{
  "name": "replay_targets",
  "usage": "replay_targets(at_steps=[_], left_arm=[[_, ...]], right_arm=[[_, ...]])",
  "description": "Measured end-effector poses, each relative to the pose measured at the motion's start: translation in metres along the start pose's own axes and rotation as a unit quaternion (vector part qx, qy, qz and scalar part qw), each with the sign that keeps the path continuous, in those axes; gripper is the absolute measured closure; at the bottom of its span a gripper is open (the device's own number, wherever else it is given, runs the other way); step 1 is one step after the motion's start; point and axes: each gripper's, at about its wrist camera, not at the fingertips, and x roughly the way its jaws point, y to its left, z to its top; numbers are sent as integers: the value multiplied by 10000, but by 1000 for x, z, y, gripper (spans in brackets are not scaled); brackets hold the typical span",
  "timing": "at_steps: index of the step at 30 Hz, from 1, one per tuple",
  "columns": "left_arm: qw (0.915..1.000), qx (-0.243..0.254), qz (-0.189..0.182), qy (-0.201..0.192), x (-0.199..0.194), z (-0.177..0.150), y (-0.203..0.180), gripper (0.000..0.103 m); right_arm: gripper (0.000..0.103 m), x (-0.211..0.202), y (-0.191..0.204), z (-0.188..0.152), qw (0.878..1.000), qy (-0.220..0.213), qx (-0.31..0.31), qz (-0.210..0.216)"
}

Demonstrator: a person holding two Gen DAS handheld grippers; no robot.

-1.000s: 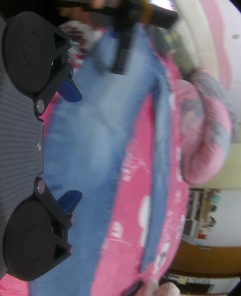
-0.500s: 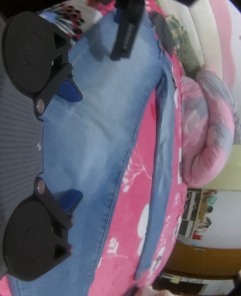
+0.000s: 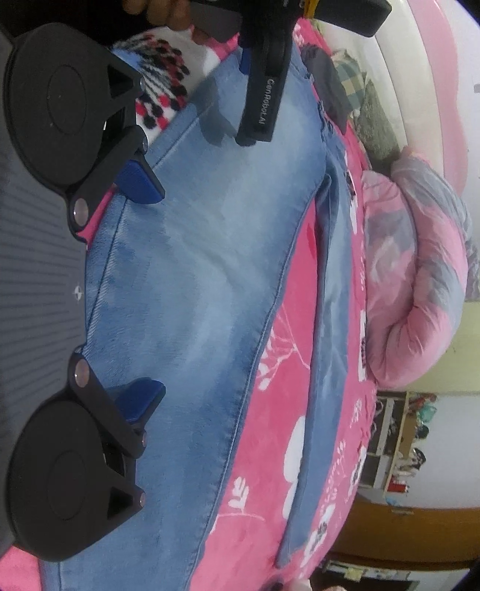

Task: Fold clothes

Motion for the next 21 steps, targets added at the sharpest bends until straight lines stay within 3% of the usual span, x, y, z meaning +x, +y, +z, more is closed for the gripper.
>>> replay_targets(at_steps=[7,14,21], left_arm=[[9957,-788,223,-441,-31,1,45,0],[9859,-1447,734,-403,-41,-14,103,0],[9734,-2131,637,-545,-23,-7,142,0]], right_arm=[[0,-16,-4,3,9982,4,-20,601],[0,-18,11,15,9946,-182,-325,967],[0,-8,42,28,9885,-333,-999,1086]])
